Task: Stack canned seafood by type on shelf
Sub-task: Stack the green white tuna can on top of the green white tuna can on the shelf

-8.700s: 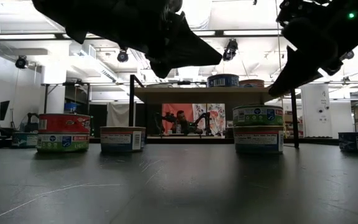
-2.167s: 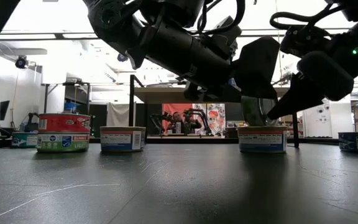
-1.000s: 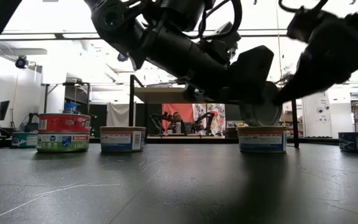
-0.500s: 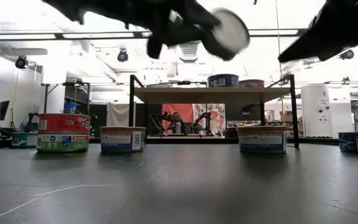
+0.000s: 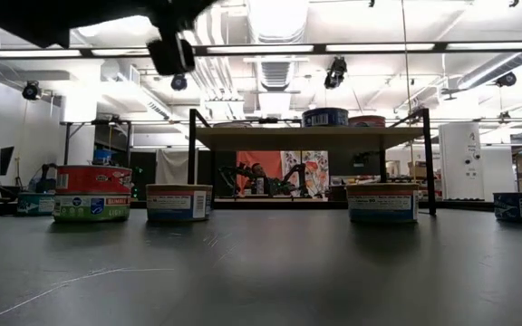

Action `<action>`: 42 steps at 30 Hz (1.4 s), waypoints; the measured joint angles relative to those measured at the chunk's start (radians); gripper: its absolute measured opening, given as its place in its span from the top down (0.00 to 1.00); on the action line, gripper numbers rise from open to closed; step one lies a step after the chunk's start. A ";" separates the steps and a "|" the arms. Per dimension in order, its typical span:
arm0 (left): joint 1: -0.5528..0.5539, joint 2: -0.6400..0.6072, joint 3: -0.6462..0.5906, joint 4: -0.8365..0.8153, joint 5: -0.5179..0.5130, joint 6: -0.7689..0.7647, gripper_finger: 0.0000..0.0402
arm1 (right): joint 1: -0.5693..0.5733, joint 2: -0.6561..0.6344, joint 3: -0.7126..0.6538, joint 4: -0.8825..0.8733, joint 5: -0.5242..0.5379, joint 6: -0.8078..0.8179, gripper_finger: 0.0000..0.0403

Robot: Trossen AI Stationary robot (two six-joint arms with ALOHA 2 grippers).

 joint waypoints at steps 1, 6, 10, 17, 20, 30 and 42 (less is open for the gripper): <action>-0.003 -0.001 -0.006 0.019 0.005 -0.034 0.68 | 0.000 0.007 0.005 0.014 -0.009 -0.080 0.98; -0.004 0.001 -0.023 0.009 0.003 -0.121 0.68 | 0.000 0.077 0.048 0.089 -0.009 -0.398 0.97; -0.006 0.000 -0.023 0.012 0.010 -0.129 0.68 | 0.000 0.151 0.109 0.098 0.075 -0.566 0.92; -0.005 0.001 -0.024 0.011 0.011 -0.168 0.68 | -0.003 0.249 0.232 0.095 0.151 -0.749 0.68; -0.005 0.001 -0.024 0.014 0.011 -0.177 0.68 | -0.013 0.286 0.274 0.094 0.151 -0.807 0.55; -0.017 0.001 -0.024 0.044 0.017 -0.185 0.68 | -0.091 0.393 0.382 0.086 0.220 -0.897 0.32; -0.019 0.003 -0.024 0.036 0.043 -0.168 0.68 | -0.148 0.436 0.402 0.093 0.230 -0.926 0.39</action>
